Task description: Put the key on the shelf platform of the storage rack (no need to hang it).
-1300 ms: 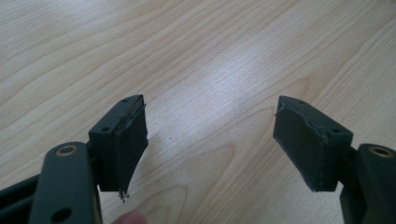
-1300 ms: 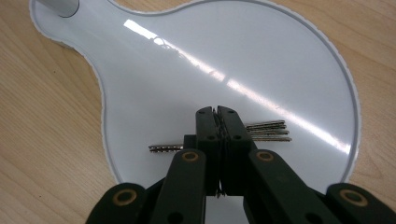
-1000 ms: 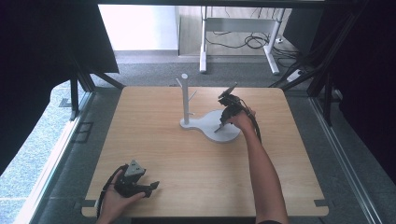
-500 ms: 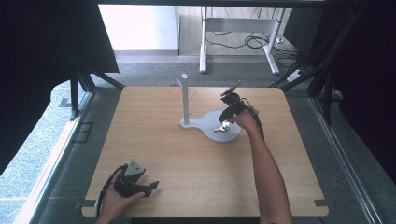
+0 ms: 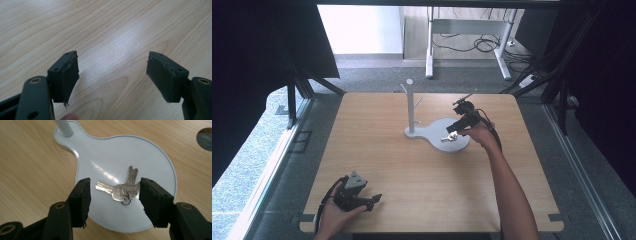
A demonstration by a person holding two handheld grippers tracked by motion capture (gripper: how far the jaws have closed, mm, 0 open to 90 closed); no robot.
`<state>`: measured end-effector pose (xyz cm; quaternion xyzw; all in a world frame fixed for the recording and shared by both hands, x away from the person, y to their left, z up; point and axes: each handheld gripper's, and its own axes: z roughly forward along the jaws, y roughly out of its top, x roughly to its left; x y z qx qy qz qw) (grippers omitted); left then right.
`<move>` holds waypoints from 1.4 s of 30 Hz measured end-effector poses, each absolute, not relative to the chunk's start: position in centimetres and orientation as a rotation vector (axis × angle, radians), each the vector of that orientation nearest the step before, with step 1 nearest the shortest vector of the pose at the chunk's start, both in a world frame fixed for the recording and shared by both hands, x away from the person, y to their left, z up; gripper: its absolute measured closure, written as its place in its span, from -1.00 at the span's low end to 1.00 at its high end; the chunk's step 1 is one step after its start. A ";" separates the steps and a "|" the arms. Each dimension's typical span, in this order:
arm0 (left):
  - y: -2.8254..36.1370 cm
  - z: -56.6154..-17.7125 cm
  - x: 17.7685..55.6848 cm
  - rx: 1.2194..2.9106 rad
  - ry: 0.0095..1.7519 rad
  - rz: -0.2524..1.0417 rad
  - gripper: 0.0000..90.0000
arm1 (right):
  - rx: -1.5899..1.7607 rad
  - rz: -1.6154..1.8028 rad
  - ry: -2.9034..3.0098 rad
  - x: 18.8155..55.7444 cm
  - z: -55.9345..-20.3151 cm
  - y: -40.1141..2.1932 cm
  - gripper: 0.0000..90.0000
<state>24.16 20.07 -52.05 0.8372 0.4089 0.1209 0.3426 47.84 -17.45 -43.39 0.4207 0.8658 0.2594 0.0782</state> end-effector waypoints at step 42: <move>19.6 -52.6 24.3 2.199 1.077 0.317 -0.42 | 1.243 0.998 2.493 29.9 -50.9 -29.2 -0.03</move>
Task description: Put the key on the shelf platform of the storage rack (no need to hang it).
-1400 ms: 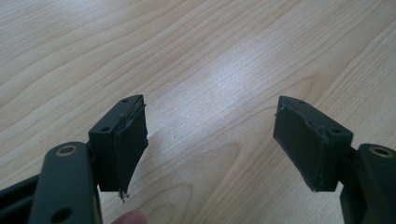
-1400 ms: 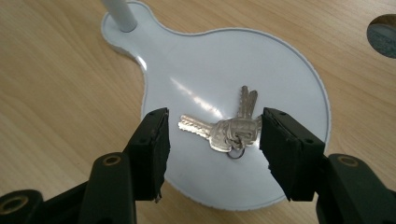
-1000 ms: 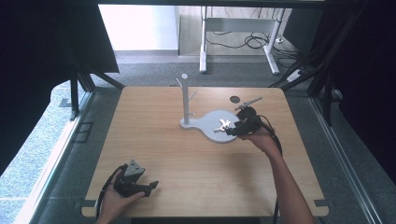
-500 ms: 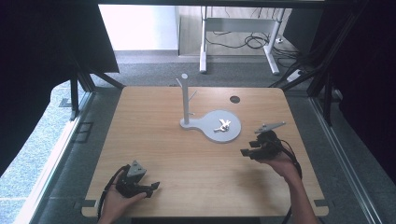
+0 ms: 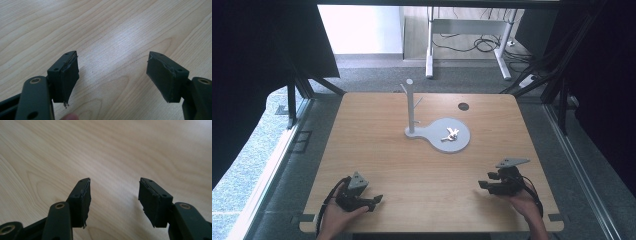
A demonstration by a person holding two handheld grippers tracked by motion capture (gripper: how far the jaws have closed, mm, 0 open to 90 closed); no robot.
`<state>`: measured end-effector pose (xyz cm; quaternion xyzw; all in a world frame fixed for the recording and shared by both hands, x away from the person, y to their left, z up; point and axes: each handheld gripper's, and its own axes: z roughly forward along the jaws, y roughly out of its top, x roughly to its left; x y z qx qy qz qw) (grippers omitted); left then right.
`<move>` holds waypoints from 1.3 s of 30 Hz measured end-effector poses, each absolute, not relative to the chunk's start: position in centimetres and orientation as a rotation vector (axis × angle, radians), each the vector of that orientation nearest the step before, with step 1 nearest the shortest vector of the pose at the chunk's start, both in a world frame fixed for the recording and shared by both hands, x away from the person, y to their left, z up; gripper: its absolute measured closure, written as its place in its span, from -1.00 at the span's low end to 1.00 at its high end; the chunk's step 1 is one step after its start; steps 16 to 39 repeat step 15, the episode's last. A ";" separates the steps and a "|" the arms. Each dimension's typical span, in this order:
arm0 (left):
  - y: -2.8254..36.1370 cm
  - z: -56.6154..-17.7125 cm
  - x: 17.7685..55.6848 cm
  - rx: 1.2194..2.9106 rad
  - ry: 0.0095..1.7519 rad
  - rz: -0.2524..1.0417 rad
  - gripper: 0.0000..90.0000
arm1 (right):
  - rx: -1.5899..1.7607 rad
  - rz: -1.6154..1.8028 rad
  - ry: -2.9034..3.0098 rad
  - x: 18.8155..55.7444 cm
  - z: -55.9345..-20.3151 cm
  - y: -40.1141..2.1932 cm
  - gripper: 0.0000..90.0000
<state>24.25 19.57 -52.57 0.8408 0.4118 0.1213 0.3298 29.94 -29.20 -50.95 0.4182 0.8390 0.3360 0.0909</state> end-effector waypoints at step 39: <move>19.5 -52.5 24.3 2.203 1.074 0.318 -0.43 | 1.234 1.005 2.475 30.0 -51.7 -28.8 -0.08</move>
